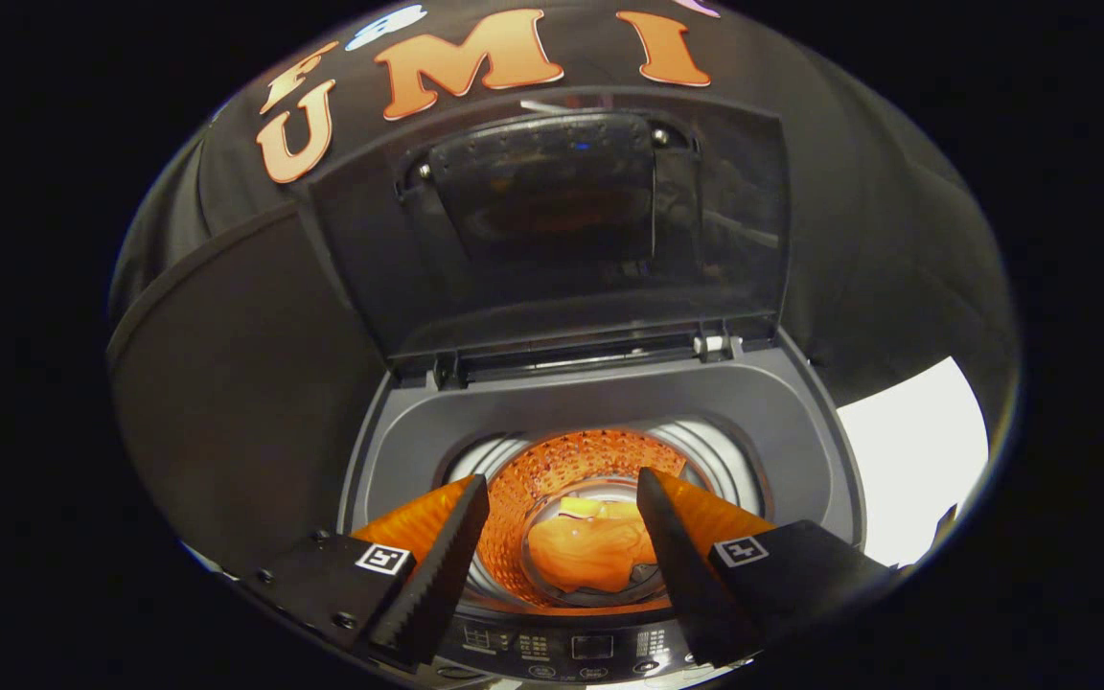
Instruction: Put the clothes into the washing machine and then close the washing machine lid.
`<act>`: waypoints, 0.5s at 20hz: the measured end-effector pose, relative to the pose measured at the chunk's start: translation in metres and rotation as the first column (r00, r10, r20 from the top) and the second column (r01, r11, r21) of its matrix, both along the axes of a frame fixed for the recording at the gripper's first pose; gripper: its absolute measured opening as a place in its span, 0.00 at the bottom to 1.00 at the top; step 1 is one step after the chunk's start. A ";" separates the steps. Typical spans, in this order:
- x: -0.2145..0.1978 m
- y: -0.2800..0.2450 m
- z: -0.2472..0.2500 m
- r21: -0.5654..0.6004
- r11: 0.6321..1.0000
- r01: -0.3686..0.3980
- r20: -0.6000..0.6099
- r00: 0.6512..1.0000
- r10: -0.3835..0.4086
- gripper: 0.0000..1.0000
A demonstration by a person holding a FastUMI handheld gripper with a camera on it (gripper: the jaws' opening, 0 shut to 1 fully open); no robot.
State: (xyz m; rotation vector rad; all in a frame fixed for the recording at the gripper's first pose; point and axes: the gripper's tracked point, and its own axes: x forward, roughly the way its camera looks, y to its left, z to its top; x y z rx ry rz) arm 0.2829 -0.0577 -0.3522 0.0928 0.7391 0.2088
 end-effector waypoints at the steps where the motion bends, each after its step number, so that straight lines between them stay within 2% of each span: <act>1: -0.002 0.002 0.013 0.005 1.000 0.002 0.031 1.000 -0.003 0.99; 5: 0.002 0.010 0.089 0.011 1.000 -0.017 0.180 0.984 0.015 0.99; 10: 0.037 0.031 0.206 0.072 0.996 -0.046 0.390 0.921 0.015 0.99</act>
